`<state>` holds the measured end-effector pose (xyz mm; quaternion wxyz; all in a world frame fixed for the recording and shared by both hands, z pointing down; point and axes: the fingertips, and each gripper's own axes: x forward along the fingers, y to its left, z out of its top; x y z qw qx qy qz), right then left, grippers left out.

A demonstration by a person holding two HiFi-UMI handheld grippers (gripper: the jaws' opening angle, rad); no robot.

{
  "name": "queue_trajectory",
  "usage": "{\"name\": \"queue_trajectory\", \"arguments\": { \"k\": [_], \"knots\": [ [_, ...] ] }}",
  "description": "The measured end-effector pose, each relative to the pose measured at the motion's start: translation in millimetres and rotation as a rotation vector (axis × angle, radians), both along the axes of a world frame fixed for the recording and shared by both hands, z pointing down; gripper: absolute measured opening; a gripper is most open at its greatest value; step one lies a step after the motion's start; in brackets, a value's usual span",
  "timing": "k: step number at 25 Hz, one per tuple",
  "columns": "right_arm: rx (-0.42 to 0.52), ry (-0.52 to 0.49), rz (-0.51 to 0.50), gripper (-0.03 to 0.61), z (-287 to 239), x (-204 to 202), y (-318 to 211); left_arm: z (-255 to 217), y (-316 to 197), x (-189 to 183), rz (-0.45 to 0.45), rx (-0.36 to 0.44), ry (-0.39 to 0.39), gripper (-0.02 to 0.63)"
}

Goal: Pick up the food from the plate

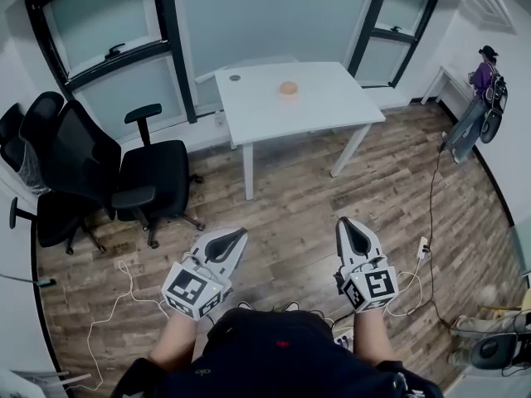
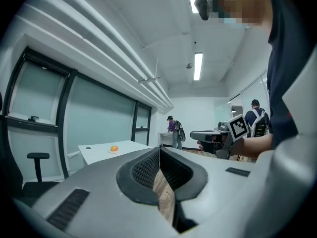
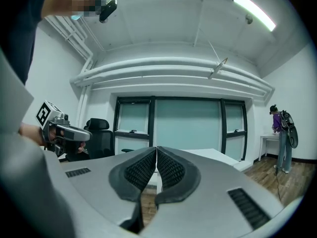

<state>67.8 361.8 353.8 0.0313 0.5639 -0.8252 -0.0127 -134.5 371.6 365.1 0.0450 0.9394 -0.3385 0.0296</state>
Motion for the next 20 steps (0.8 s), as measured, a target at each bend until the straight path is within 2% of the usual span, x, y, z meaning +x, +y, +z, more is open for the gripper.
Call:
{"name": "queue_trajectory", "arguments": {
  "k": [6,10,15,20],
  "knots": [
    [-0.052,0.007,-0.015,0.025,23,-30,-3,22,-6,-26,-0.005,-0.043,0.005,0.023],
    [-0.084,0.005,-0.024,0.025,31,-35,-21,30,-18,-31,-0.01,-0.065,0.008,0.023],
    [-0.098,-0.034,-0.052,0.025,45,-49,-65,41,-51,-46,-0.04,-0.085,-0.012,0.023],
    [-0.103,-0.036,-0.097,0.025,54,-46,-118,44,-99,-32,-0.052,-0.057,-0.08,0.023]
  ]
}}
